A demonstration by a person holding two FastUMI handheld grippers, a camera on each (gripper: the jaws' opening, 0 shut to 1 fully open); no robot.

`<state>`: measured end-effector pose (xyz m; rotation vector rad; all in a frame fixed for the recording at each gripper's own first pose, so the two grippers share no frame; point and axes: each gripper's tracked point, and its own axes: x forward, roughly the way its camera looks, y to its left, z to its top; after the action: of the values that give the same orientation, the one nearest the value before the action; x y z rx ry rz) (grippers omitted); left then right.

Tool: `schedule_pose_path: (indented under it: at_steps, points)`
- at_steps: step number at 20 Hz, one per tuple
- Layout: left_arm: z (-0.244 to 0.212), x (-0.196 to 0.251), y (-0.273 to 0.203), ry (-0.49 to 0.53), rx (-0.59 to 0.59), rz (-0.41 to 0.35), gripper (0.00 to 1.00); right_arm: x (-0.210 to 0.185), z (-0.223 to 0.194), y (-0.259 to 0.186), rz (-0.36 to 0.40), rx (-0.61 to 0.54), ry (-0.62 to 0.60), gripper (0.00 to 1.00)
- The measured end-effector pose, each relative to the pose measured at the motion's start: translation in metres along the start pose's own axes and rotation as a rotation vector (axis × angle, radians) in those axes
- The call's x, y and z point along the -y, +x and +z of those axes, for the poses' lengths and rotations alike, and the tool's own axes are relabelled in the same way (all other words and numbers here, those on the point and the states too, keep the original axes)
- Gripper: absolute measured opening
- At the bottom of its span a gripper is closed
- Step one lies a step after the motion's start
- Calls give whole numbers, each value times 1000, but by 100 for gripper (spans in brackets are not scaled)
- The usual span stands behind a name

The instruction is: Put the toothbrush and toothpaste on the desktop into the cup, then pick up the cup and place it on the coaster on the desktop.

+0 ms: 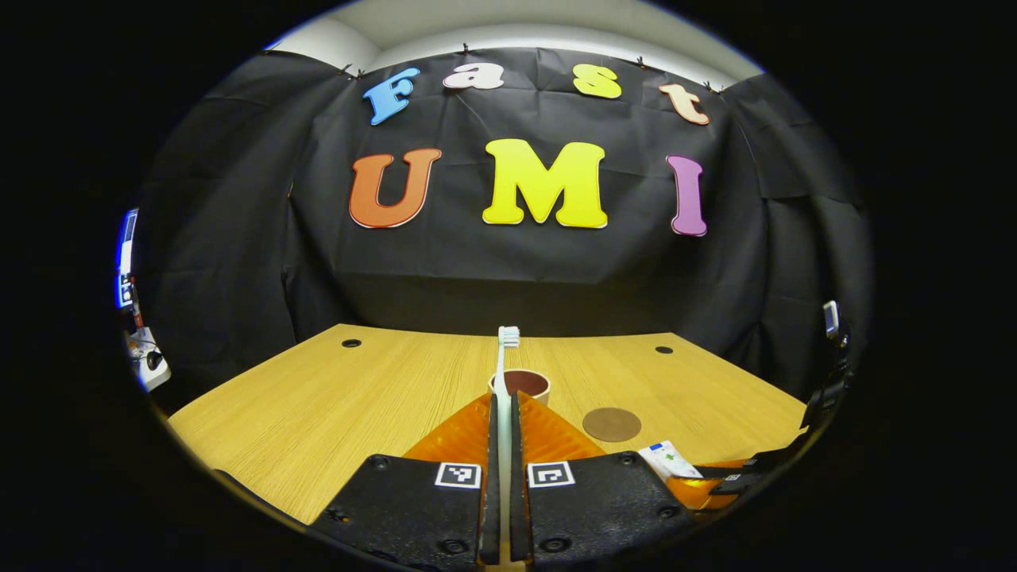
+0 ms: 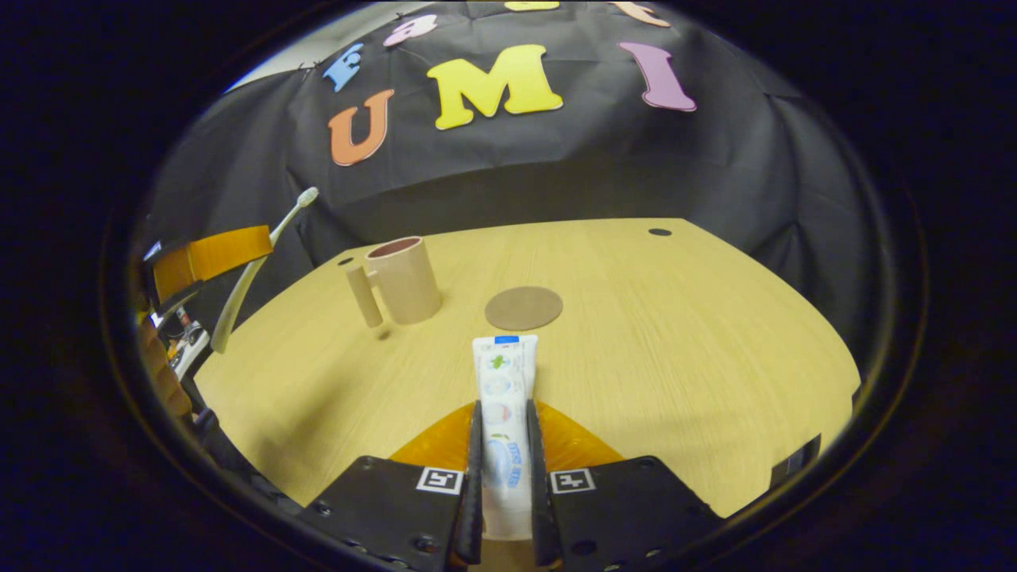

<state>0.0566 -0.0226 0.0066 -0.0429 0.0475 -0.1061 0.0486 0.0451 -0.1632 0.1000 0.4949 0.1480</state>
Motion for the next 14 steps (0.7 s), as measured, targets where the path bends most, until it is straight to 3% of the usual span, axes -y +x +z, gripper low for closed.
schedule_pose_path:
  at_steps: [14]
  points:
    - [53, 15, 110, 41, 52, -48, 7, 5, 85, 10, 47, 149, -34, 25]
